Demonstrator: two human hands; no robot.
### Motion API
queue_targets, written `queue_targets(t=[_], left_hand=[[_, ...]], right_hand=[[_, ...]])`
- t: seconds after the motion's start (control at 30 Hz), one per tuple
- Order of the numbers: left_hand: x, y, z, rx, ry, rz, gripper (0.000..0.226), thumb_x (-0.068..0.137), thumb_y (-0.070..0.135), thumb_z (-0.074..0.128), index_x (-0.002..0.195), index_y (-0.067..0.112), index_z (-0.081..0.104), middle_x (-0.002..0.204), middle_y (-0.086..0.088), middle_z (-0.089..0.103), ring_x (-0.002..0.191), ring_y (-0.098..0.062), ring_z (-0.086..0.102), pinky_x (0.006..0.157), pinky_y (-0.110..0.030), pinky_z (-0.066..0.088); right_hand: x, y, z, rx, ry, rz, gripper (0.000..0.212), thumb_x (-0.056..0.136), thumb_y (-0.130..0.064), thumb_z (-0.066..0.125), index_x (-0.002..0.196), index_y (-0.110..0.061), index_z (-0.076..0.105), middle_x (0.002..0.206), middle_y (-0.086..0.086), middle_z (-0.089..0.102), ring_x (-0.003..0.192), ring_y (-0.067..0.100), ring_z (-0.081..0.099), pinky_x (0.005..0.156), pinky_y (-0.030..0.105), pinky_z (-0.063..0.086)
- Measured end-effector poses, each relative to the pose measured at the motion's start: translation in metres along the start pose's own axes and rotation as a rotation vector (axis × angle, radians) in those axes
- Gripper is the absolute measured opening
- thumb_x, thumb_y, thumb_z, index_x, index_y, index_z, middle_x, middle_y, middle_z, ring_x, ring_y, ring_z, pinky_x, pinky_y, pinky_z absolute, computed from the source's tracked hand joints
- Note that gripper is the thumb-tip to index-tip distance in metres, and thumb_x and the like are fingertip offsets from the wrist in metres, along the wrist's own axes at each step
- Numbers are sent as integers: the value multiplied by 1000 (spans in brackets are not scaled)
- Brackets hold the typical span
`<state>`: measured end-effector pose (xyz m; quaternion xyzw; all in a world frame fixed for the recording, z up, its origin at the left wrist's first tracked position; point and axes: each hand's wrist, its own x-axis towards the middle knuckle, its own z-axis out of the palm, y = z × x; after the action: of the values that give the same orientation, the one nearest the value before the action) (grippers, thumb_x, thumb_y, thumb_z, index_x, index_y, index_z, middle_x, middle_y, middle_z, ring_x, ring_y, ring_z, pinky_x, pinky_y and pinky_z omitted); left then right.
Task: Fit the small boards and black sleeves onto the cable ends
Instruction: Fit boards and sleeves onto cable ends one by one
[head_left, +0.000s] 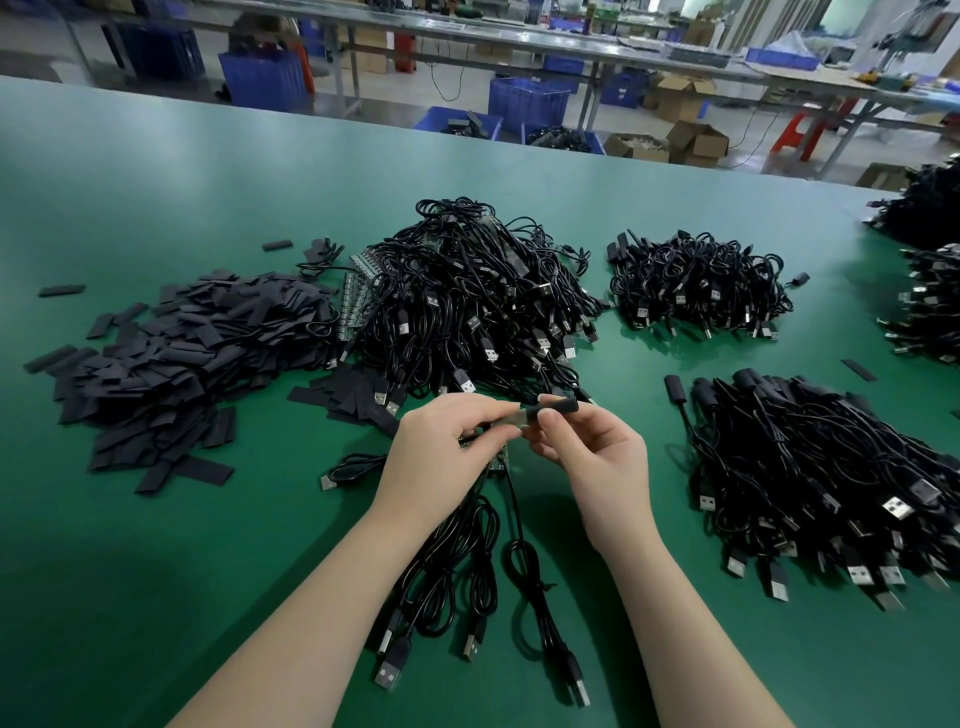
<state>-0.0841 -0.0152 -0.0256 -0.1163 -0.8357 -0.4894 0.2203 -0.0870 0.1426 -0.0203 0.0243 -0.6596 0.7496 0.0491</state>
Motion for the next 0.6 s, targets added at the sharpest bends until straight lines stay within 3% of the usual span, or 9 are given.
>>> queue_targets(t=[0.3, 0.6], left_hand=[[-1, -2, 2, -46, -34, -32, 22, 83, 18, 76, 103, 26, 76, 96, 17, 69, 93, 2, 63, 82, -16, 51], [-2, -1, 2, -42, -34, -32, 27, 80, 18, 78, 103, 33, 75, 95, 25, 67, 94, 5, 62, 82, -11, 48]], right_hand=[[2, -1, -5, -64, -30, -60, 33, 89, -4, 70, 84, -35, 79, 82, -1, 77, 78, 10, 74, 72, 18, 56], [3, 0, -11, -26, -108, -2, 24, 92, -11, 66, 91, -31, 79, 83, 2, 77, 78, 12, 73, 71, 21, 56]])
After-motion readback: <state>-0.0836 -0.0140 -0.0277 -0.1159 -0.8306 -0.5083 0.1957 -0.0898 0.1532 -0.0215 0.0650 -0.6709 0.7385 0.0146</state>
